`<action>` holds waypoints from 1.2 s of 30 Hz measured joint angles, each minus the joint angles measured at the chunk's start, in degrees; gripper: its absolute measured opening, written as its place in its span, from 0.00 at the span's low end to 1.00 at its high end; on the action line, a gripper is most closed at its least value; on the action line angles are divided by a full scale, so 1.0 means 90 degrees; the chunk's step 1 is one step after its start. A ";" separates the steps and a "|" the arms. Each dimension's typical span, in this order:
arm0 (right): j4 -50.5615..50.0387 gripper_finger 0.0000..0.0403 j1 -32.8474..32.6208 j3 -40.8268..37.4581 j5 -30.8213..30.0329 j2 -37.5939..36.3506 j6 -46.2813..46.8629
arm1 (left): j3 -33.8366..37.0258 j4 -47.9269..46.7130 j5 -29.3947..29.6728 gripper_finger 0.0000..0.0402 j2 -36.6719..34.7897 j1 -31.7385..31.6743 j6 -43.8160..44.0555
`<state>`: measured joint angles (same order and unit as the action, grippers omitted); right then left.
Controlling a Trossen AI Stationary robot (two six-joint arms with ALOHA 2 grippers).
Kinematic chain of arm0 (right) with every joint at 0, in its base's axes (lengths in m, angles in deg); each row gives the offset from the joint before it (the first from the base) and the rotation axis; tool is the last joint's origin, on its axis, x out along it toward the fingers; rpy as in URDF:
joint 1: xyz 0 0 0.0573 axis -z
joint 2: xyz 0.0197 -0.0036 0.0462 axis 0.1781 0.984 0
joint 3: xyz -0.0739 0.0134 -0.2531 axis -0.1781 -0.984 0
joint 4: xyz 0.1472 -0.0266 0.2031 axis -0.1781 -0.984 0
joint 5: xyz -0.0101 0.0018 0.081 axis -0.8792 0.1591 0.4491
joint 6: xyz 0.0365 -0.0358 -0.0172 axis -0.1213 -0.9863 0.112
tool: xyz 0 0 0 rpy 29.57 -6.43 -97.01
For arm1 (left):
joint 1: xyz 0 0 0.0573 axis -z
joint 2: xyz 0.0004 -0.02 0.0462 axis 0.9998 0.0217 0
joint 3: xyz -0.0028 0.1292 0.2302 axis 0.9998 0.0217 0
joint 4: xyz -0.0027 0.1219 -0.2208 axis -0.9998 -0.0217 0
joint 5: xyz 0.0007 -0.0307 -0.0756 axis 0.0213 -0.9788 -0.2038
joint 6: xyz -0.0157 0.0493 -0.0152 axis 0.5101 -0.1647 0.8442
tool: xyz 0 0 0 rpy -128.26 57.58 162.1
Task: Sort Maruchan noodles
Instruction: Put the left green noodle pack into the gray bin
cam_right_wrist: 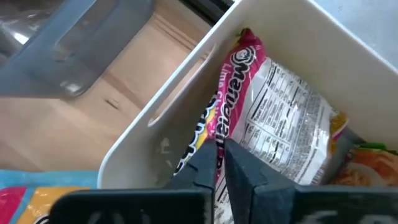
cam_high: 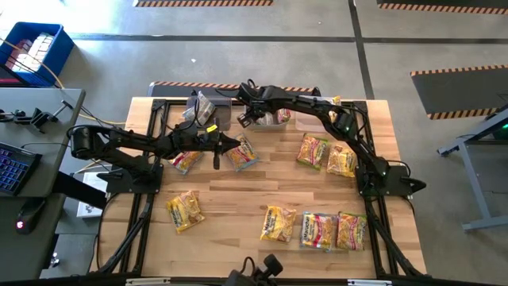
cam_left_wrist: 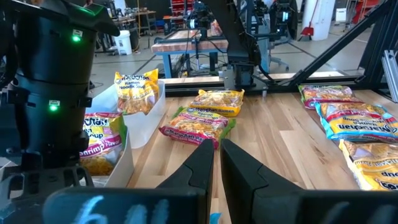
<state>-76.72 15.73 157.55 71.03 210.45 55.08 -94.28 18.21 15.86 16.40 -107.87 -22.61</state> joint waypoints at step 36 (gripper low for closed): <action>-0.2790 0.27 -0.0089 0.1030 0.0698 -0.0303 -0.3230 | 0.0000 -0.0695 0.0029 0.05 -0.0014 0.0000 -0.0107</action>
<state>-101.83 14.93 166.82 77.31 207.72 26.01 -94.28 11.95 16.12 16.27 -107.87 -23.57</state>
